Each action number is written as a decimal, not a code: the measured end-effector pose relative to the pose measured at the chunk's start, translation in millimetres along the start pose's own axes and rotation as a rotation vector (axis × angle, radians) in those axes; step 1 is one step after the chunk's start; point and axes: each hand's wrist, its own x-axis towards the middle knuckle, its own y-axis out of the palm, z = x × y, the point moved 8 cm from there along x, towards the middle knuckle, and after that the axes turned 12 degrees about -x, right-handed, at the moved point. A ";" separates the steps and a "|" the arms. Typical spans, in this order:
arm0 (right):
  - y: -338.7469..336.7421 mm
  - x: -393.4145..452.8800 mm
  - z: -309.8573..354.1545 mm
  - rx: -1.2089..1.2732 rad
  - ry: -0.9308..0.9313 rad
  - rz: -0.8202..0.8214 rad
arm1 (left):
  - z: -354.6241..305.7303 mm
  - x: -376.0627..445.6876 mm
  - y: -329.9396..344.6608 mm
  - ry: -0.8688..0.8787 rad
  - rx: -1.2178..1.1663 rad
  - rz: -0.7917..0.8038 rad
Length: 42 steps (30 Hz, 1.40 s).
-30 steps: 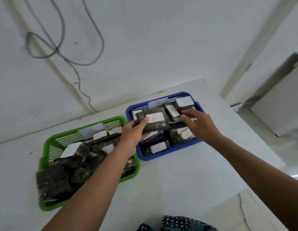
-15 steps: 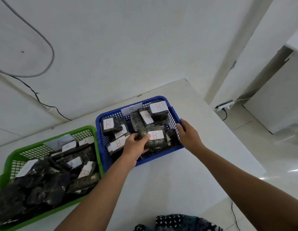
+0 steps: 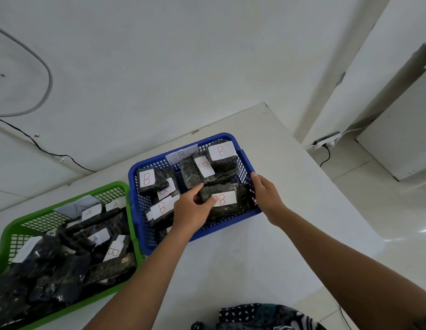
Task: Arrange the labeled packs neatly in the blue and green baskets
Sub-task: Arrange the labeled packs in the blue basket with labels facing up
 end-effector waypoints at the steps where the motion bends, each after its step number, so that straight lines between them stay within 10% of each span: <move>1: 0.2 0.1 -1.3 0.020 0.016 0.022 | 0.0 2.5 -1.2 0.006 0.004 -0.005; 6: -1.6 2.0 -4.1 0.080 0.062 0.105 | 17.6 6.5 9.2 -0.165 -0.347 0.004; 13: -0.3 3.9 -3.1 0.109 0.105 0.100 | -9.4 5.0 17.7 0.107 0.048 0.046; 28: 0.7 0.5 3.7 0.015 0.084 0.058 | -18.8 -3.9 23.6 0.117 -0.002 -0.058; 42: 15.2 -42.7 101.7 -0.847 -0.628 -0.337 | -40.7 -25.1 -97.9 0.465 0.511 -0.166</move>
